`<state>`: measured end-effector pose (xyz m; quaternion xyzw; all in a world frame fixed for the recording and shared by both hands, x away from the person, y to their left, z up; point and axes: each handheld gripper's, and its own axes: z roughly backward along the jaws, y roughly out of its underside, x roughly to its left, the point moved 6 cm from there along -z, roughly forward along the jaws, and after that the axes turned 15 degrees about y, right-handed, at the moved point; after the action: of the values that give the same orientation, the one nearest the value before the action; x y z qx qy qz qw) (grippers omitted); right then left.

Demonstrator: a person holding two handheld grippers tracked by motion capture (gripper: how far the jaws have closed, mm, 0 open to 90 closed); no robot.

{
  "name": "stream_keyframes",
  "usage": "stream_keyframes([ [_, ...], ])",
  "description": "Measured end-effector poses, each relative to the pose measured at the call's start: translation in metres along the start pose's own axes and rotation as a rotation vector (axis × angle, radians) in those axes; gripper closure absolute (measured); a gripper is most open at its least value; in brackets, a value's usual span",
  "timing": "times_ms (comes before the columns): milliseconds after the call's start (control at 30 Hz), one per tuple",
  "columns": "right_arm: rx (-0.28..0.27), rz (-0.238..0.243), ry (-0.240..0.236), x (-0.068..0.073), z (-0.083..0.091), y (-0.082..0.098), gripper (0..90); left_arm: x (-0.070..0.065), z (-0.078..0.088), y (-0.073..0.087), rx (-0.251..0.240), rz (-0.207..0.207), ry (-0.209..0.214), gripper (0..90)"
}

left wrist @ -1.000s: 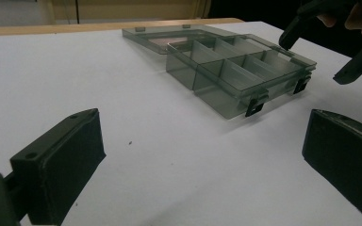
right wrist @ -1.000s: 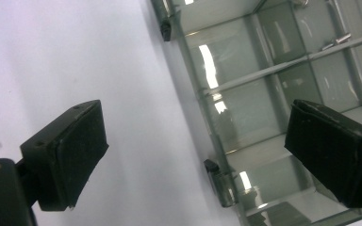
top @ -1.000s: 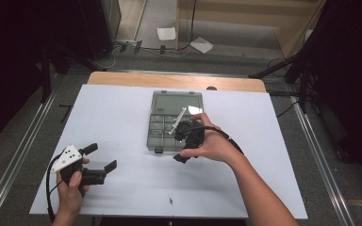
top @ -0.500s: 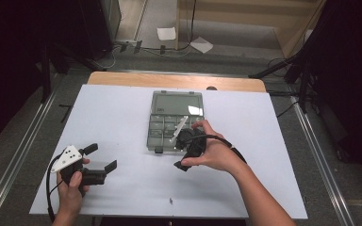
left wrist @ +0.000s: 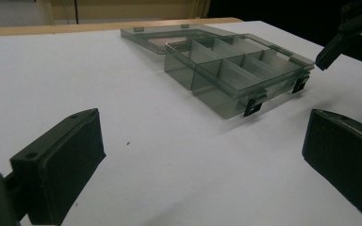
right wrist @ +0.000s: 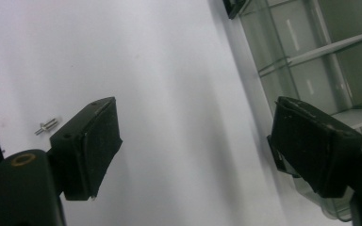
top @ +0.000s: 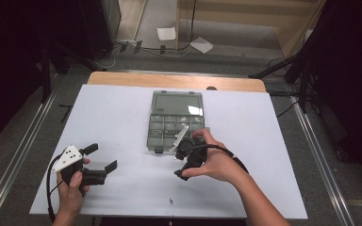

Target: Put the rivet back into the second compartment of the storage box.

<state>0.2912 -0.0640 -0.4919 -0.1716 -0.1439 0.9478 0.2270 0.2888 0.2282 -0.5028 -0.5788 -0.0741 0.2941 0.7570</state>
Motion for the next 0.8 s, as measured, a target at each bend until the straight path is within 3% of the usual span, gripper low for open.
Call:
stream_keyframes([
  [467,-0.007,-0.017,0.016,0.020,0.007,0.010,33.4,-0.001,-0.001,0.000,-0.003,0.000,0.003,0.0],
  [600,-0.013,0.011,0.007,0.027,0.008,0.011,36.6,-0.001,-0.001,0.000,0.000,-0.002,0.001,0.0],
  [800,0.007,0.012,-0.011,0.043,0.008,0.012,42.9,-0.001,-0.001,0.000,0.003,-0.004,0.001,0.0],
])
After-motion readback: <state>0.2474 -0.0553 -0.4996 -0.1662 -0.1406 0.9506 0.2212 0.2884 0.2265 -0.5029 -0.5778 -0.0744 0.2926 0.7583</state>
